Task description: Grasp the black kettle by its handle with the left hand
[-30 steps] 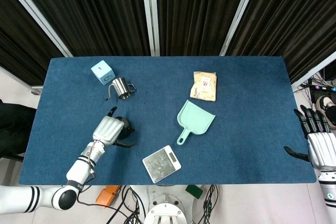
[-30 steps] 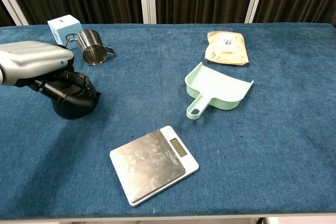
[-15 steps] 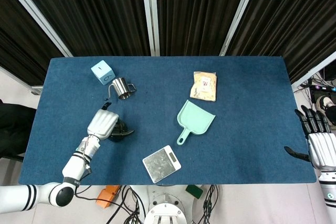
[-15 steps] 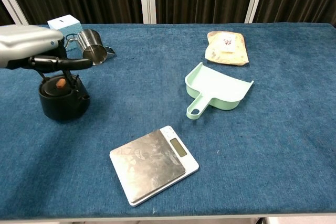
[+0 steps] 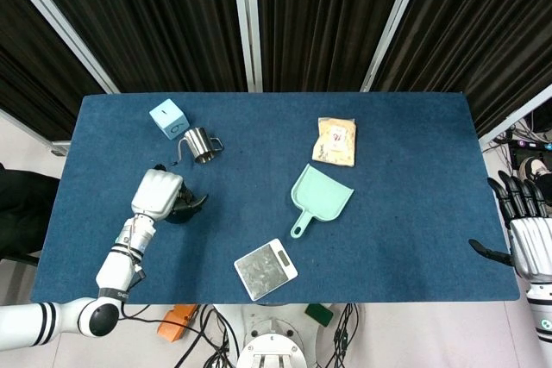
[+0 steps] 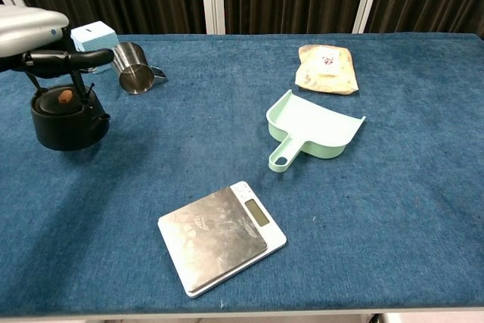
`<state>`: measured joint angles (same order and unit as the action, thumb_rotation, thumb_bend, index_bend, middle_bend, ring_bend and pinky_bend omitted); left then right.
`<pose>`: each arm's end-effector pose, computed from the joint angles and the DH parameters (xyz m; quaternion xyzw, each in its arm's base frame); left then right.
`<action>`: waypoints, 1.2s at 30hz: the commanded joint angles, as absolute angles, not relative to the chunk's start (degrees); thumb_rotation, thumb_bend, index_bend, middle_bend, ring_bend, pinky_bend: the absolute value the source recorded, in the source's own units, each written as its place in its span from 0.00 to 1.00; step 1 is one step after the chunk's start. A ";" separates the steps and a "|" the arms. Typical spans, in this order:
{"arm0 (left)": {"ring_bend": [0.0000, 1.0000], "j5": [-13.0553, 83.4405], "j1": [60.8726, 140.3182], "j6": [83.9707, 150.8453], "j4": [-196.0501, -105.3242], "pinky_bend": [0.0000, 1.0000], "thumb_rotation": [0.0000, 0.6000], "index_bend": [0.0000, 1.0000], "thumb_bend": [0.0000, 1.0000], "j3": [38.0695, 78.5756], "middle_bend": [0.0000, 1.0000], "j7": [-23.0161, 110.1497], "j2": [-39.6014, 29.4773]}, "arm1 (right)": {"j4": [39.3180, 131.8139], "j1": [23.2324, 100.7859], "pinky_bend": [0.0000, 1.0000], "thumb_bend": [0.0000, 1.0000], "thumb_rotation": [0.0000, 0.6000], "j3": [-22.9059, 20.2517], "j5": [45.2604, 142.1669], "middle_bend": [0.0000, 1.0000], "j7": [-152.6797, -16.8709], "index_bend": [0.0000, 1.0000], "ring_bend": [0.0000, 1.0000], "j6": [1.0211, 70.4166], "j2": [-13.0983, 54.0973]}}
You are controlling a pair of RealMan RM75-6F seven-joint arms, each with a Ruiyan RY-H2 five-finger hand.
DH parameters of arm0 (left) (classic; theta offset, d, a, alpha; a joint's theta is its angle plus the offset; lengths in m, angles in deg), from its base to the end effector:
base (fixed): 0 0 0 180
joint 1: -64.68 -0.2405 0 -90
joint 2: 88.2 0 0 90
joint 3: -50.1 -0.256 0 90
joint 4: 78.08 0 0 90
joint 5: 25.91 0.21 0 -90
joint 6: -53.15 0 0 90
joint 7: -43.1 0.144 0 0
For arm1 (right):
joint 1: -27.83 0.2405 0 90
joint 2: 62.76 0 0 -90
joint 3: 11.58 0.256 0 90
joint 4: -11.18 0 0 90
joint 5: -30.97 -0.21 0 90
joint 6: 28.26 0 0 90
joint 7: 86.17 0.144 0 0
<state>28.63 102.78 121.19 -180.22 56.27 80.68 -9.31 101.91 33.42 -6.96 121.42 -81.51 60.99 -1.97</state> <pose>-0.1680 0.3066 0.0377 -0.7264 -0.3505 -0.3059 0.5058 -0.3003 -0.1907 0.1894 0.6006 -0.3343 0.4370 0.5801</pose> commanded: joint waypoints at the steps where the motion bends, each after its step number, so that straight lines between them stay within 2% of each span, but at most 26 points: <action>1: 1.00 28.30 102.67 121.51 -180.03 0.37 0.29 1.00 0.31 56.52 1.00 80.78 -9.21 | 102.05 33.37 0.00 0.10 1.00 -6.93 121.47 0.03 -81.61 0.00 0.00 61.10 -2.04; 5: 1.00 28.61 102.49 121.71 -179.59 0.38 0.41 1.00 0.36 56.56 1.00 80.49 -9.22 | 102.24 33.27 0.00 0.10 1.00 -6.95 121.55 0.03 -81.61 0.00 0.00 61.23 -2.14; 7: 1.00 28.55 102.38 121.72 -179.59 0.39 0.51 1.00 0.37 56.60 1.00 80.25 -9.20 | 102.25 33.22 0.00 0.10 1.00 -6.98 121.59 0.03 -81.54 0.00 0.00 61.29 -2.17; 11: 1.00 28.95 102.16 121.94 -179.16 0.40 0.59 1.00 0.39 56.53 1.00 80.04 -9.12 | 102.27 33.17 0.00 0.10 1.00 -7.03 121.62 0.03 -81.58 0.00 0.00 61.28 -2.18; 13: 1.00 29.15 102.05 122.11 -179.02 0.42 0.67 1.00 0.41 56.46 1.00 80.12 -9.09 | 102.31 33.15 0.00 0.10 1.00 -7.03 121.70 0.03 -81.59 0.00 0.00 61.34 -2.21; 16: 1.00 29.31 101.81 122.17 -178.96 0.43 0.75 1.00 0.44 56.48 1.00 79.70 -9.20 | 102.42 33.08 0.00 0.10 1.00 -7.03 121.80 0.03 -81.72 0.00 0.00 61.51 -2.29; 23: 1.00 30.23 101.20 123.05 -178.23 0.45 0.77 1.00 0.46 56.49 1.00 79.26 -8.88 | 102.62 32.98 0.00 0.10 1.00 -7.10 121.91 0.03 -81.96 0.00 0.00 61.58 -2.28; 29: 1.00 30.80 100.97 124.12 -177.39 0.48 0.85 1.00 0.49 56.39 1.00 80.80 -8.45 | 102.82 32.90 0.00 0.10 1.00 -7.14 121.99 0.03 -82.15 0.00 0.00 61.66 -2.36; 36: 1.00 30.90 100.69 124.59 -177.41 0.48 0.85 1.00 0.49 56.74 1.00 81.28 -8.41 | 103.01 32.80 0.00 0.10 1.00 -7.15 122.06 0.03 -82.26 0.00 0.00 61.78 -2.35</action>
<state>30.85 100.70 124.54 -177.45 56.73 81.22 -8.41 103.01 32.81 -7.15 122.06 -82.26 61.78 -2.35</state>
